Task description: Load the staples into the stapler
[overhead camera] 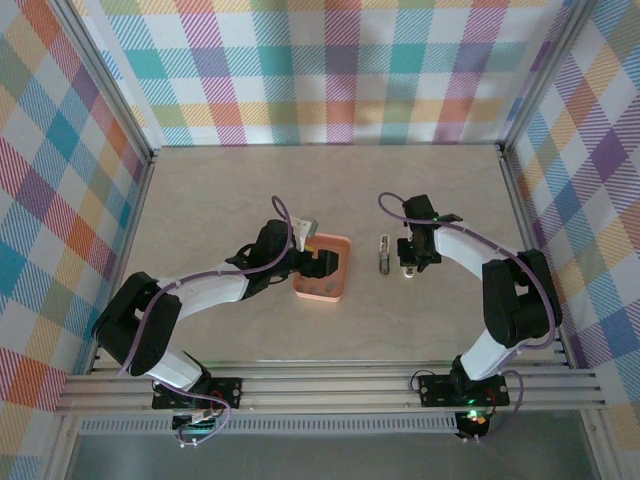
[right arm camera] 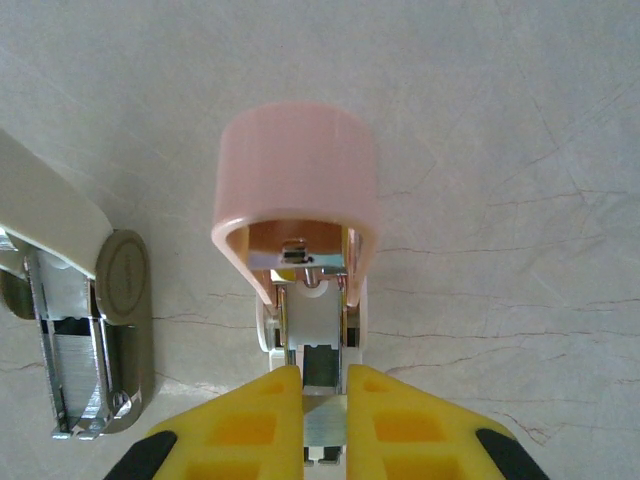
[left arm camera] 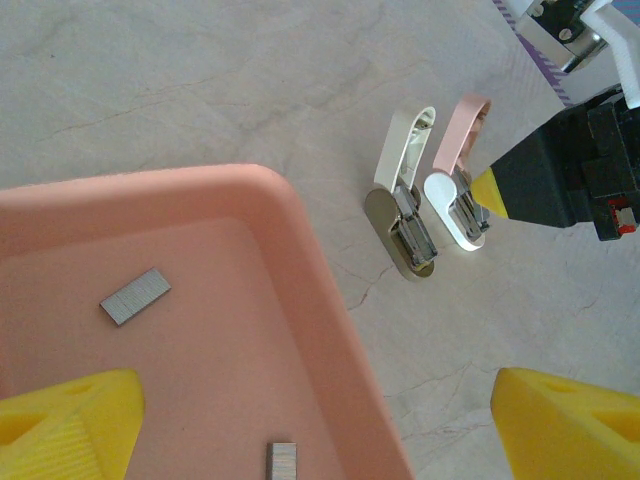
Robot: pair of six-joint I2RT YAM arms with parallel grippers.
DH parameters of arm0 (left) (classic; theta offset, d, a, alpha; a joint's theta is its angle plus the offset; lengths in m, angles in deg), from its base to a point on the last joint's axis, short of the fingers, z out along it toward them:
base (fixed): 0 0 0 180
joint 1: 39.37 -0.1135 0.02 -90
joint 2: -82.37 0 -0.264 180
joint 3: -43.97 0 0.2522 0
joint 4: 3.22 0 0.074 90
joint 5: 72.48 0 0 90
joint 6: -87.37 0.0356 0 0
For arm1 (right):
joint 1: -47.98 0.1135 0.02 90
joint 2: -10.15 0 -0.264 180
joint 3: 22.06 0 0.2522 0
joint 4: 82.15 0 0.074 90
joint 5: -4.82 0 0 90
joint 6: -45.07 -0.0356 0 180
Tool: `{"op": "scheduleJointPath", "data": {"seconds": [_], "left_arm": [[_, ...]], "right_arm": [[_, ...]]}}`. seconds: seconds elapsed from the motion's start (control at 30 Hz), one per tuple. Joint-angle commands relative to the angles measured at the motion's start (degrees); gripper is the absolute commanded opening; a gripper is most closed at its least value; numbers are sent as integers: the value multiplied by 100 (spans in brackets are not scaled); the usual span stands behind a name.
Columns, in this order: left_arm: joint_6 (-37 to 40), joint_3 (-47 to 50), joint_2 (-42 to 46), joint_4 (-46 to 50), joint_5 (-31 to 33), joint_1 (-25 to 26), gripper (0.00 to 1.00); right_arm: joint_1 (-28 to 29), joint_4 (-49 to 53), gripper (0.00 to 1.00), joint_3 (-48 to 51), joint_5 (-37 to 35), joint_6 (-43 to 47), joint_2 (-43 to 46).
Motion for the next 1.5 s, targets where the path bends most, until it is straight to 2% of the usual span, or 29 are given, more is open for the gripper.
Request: {"op": "scheduleJointPath", "data": {"seconds": [0.0,0.23,0.63,1.03,1.47], "left_arm": [[108,10,8,-91,-46,78,90],[94,6,-3,-108,-64,78,90],[106,27,39,-81,-37,78,90],[93,7,-19,-101,-63,78,90],[109,3,-12,-95,-51,76,90]], "right_arm": [[-19,162,13,-100,111,24,261],[-25,209,14,-92,205,-50,436],[-23,69,13,-38,192,-26,58],[-23,104,13,6,-1,41,-28],[-19,60,13,32,91,14,-63]]}}
